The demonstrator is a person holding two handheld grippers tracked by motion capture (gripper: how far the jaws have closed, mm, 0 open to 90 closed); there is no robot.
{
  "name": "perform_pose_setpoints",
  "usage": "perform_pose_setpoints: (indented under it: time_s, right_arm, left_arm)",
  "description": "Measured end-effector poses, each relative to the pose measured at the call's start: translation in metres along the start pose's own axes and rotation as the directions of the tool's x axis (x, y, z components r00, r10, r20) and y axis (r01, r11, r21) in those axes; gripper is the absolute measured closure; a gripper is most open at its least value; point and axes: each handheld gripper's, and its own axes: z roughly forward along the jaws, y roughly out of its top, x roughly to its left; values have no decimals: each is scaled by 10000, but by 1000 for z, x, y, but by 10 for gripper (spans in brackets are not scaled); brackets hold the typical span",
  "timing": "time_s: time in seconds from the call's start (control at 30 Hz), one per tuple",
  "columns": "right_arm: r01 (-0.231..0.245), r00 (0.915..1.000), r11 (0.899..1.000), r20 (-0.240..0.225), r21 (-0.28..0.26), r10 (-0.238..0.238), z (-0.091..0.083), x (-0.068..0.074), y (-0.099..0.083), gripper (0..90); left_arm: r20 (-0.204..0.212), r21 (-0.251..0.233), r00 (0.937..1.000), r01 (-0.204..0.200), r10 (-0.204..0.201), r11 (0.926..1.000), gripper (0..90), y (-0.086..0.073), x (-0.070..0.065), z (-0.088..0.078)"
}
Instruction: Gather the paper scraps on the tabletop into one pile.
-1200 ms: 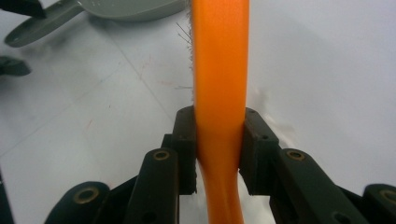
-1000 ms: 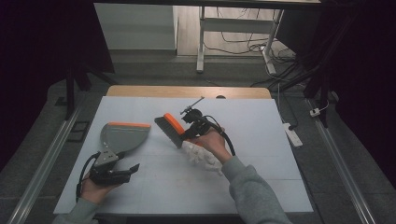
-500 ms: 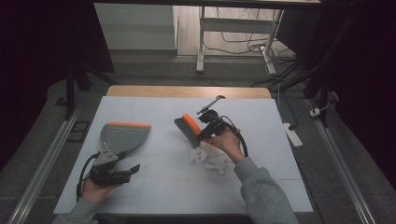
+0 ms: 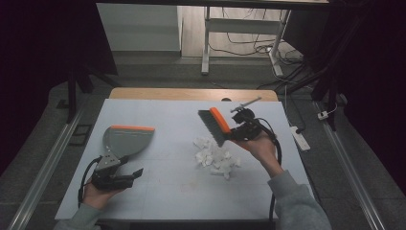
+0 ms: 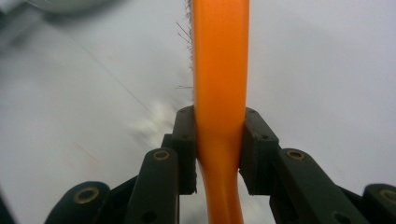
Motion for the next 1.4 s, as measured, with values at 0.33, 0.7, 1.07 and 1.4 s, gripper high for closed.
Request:
perform_pose_setpoints:
  time_s: [0.33,0.7,1.07,1.4]
  right_arm:
    - [-2425,9604,9621,1712,1247,2199,-12,-39,-90,704]
    - [-2011,9792,9734,490,1102,1967,25,-18,-55,703]
    - [-1689,9850,9837,248,-609,1707,1,-21,-53,703]
    - [-1565,9867,9797,236,-1255,1607,-25,-34,-79,703]
  left_arm:
    - [117,-43,9998,-188,189,9998,260,3,-2,2]
    - [-52,-20,10000,-74,74,10000,264,0,0,4]
    - [-197,127,9997,-133,136,9998,264,0,-2,6]
    - [-366,137,9993,-109,114,9998,264,0,-2,5]
